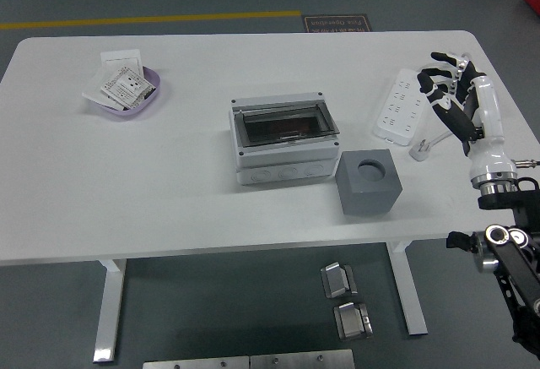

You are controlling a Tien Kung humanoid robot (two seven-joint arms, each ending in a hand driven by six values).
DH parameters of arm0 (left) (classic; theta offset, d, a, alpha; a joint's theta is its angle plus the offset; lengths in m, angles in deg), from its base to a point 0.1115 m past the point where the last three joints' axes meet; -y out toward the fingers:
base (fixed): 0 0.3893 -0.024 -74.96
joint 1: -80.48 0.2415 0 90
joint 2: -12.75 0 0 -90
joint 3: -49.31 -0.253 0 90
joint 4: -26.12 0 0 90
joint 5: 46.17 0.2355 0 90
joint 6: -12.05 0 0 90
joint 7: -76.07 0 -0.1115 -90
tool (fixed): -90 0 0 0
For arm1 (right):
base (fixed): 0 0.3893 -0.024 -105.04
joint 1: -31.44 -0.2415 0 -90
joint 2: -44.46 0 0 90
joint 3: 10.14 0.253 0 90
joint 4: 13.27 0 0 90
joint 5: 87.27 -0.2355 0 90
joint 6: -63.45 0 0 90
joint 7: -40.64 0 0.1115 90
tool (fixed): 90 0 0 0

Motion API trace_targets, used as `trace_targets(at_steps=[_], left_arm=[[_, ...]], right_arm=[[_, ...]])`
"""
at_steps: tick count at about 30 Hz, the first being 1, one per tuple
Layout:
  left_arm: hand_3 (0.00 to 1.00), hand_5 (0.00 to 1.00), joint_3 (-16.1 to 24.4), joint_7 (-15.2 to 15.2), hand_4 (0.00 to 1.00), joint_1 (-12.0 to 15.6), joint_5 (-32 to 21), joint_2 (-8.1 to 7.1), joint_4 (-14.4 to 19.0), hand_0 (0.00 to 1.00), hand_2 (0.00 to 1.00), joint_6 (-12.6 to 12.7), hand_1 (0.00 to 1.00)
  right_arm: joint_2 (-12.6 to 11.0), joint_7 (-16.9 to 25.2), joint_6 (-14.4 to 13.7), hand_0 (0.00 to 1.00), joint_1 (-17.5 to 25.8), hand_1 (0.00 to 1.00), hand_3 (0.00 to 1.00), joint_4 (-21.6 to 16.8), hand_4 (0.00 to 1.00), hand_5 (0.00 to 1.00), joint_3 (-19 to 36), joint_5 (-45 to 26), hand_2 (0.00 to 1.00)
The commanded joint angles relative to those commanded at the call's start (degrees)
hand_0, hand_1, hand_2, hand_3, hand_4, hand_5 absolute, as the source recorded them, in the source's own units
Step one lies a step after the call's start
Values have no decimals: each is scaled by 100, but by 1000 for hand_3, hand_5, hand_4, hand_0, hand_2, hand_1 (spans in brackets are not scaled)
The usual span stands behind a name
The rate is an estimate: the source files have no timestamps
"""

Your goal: Pick up the cylinder from the cube,place it in the box,flap close box

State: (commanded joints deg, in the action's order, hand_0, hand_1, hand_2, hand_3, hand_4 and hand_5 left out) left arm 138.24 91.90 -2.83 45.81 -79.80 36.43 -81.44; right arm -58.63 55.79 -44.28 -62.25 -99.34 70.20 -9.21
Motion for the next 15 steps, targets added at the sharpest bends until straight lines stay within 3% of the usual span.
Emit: trace_targets(at_steps=[5, 15], left_arm=[[644, 399, 5, 13, 611, -32, -34, 10, 0, 676, 584, -13, 682], [645, 398, 26, -12, 611, -219, -86, -100, 0, 676, 584, -29, 683]], right_arm=[[1, 13, -10, 618, -60, 468, 710, 150, 958, 626, 51, -83, 609], [-120, 77, 4, 618, -1166, 471, 710, 1437, 921, 600, 19, -419, 611]])
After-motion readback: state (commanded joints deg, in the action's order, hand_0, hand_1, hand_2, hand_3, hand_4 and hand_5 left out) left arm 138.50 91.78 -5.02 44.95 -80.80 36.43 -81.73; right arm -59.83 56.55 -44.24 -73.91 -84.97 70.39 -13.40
